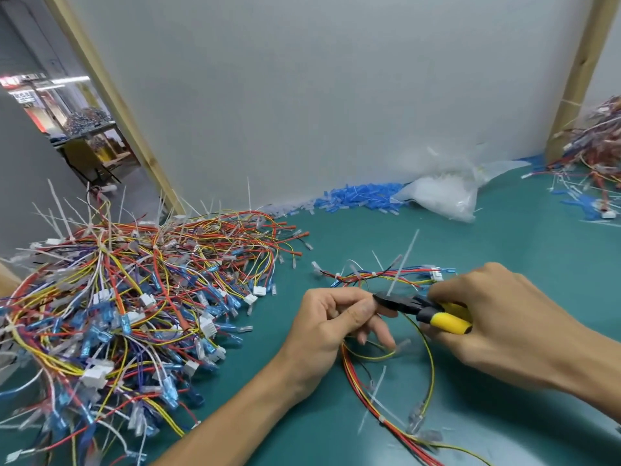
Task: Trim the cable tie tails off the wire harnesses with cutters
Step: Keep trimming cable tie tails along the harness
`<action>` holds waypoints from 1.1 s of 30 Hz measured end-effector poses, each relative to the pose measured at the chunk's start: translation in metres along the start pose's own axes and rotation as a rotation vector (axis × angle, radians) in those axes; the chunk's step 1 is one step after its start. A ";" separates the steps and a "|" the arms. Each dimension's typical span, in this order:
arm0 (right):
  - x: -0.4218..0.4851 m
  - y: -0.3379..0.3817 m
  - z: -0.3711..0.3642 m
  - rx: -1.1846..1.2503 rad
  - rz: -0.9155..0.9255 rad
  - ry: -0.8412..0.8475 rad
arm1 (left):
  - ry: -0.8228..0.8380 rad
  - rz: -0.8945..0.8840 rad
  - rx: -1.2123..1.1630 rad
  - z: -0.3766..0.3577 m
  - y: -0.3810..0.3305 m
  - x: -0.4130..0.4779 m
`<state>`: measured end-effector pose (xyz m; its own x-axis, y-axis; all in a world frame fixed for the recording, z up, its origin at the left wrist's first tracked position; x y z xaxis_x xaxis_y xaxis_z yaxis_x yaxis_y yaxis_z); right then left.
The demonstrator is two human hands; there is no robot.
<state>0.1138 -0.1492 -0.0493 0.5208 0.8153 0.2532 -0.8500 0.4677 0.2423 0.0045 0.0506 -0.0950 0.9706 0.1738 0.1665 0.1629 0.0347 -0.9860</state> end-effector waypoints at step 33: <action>0.003 0.000 0.001 0.193 0.009 -0.020 | -0.052 -0.031 0.033 -0.005 -0.007 -0.002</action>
<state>0.1155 -0.1475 -0.0474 0.5162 0.8113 0.2746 -0.8249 0.3847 0.4142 0.0026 0.0456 -0.0885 0.9545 0.2228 0.1980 0.1861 0.0735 -0.9798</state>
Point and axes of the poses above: each hand's wrist, its own x-axis towards the middle knuckle, its own z-axis out of the back of the hand, y = z × x, the point moved 1 cm from there along x, towards the middle knuckle, and after that the axes turned 3 degrees about z, right-handed, at the moved point
